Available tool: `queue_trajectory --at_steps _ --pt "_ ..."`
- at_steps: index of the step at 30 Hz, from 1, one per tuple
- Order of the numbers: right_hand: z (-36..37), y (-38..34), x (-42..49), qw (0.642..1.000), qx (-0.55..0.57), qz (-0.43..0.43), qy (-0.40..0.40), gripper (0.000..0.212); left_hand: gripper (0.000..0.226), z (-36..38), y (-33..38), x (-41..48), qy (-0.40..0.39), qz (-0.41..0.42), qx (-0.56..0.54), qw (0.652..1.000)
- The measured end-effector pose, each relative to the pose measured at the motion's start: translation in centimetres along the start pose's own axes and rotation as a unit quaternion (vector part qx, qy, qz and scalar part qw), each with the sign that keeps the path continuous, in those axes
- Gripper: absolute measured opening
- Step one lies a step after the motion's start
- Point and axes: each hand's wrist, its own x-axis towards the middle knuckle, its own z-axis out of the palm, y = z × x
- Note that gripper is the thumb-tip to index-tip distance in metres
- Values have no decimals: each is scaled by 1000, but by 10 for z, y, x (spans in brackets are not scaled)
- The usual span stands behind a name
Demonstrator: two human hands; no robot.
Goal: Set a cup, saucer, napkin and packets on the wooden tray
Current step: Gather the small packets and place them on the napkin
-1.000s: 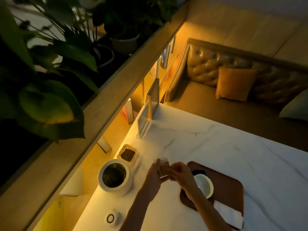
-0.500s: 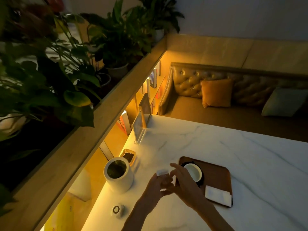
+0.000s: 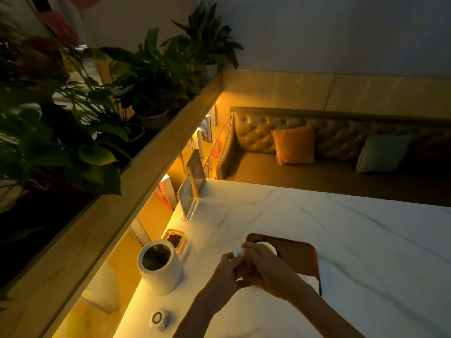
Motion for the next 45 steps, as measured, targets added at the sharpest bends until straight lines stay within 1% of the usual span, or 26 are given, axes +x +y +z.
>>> queue_trajectory --at_steps 3,5,8,9,10,11,12,13,14,15,16,18,19,20,23,24,27,28,30,32,33,35,38,40,43,45 --pt "-5 -6 -1 1000 -14 12 22 56 34 6 2 1 4 -3 8 1000" --pt "-4 -3 -1 999 -27 18 40 56 32 9 6 2 6 10 10 1000" --pt "-1 -2 -2 995 23 59 73 55 32 15 12 -1 40 28 0 999" --pt "0 -3 -2 991 57 89 88 55 34 16 12 2 51 20 -41 998" --pt "2 -5 -3 980 99 131 110 54 37 16 16 4 61 20 -127 990" --pt "4 -8 -2 963 149 178 137 51 37 19 18 5 39 35 -145 988" --pt "5 -11 -2 938 211 222 163 45 35 23 20 4 36 51 -143 988" --pt "6 -15 -1 909 272 259 182 41 32 28 21 4 68 88 -107 988" --pt "7 -18 0 877 336 287 191 37 31 31 22 4 88 104 -88 987" --pt "9 -21 1 851 384 302 195 34 31 34 21 4 82 110 -88 987" --pt "11 -24 2 826 431 303 201 33 31 39 21 3 70 111 -112 985" --pt "12 -30 3 808 467 288 215 37 29 44 19 5 69 93 -122 986" --pt "13 -32 4 812 458 283 226 40 27 45 17 6 88 97 -104 986" --pt "13 -34 5 818 440 285 238 41 24 48 17 5 89 93 -108 986" --pt "7 -32 2 865 324 272 271 41 13 46 12 6 76 116 -21 990" --pt "3 -28 -1 884 284 255 269 44 11 45 12 7 73 124 -24 989" --pt "-12 -18 -10 937 164 194 241 54 17 38 13 9 60 164 11 985" --pt "-16 -14 -13 947 125 167 243 52 19 37 13 11 47 171 12 984" --pt "-25 -7 -18 965 52 130 222 52 20 35 14 13 39 175 43 983" --pt "-32 2 -24 976 40 127 172 55 17 36 14 18 53 189 93 976" --pt "-35 7 -27 978 46 136 152 50 15 37 13 21 60 193 104 974" --pt "-35 17 -33 967 90 172 162 38 16 41 12 24 79 197 107 971" --pt "-35 14 -33 922 223 245 199 33 15 46 9 30 96 191 106 971" --pt "-34 12 -36 898 274 271 209 33 17 48 8 32 86 191 108 972" --pt "-35 15 -45 882 306 299 200 32 25 49 7 32 51 172 110 978" --pt "-33 21 -54 875 310 319 191 30 29 50 4 35 28 162 136 977"
